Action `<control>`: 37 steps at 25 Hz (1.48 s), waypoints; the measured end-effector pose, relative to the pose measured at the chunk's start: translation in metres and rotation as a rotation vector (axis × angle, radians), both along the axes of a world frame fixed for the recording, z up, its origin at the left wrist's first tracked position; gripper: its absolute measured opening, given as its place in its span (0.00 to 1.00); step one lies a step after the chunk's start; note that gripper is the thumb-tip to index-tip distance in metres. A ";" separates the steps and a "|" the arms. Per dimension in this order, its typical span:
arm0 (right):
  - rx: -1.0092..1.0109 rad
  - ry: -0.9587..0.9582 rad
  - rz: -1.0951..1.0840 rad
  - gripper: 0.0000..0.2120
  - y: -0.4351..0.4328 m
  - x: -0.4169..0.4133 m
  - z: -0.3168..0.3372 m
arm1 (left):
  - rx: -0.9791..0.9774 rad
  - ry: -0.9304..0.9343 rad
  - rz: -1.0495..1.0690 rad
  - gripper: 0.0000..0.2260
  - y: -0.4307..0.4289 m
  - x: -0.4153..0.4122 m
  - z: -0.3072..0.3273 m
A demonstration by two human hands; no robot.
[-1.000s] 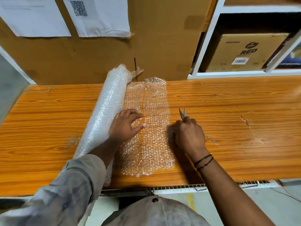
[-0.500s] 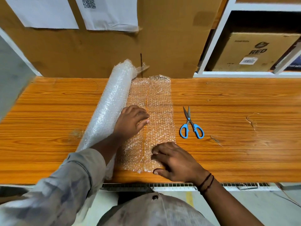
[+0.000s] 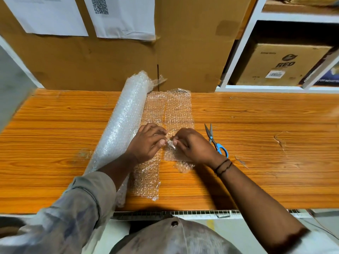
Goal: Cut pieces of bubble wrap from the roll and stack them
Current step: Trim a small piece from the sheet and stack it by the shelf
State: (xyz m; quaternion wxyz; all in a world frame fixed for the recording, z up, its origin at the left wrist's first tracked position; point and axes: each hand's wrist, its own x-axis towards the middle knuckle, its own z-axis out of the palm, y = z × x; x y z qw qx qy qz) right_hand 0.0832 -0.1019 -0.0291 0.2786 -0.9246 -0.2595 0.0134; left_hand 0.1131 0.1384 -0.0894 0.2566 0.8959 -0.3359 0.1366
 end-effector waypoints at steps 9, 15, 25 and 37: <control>-0.039 -0.020 -0.120 0.07 0.009 0.080 -0.002 | 0.057 0.008 0.157 0.25 -0.005 0.001 0.004; 0.157 -0.413 -0.297 0.06 -0.004 0.019 0.002 | 0.101 0.062 0.173 0.21 -0.002 0.002 0.000; -0.161 -0.279 -0.026 0.16 -0.016 -0.005 -0.042 | 0.153 0.066 0.170 0.19 -0.003 0.005 0.001; -0.044 -0.270 -0.021 0.09 -0.034 -0.014 -0.033 | 0.166 0.169 0.154 0.26 -0.008 0.000 0.009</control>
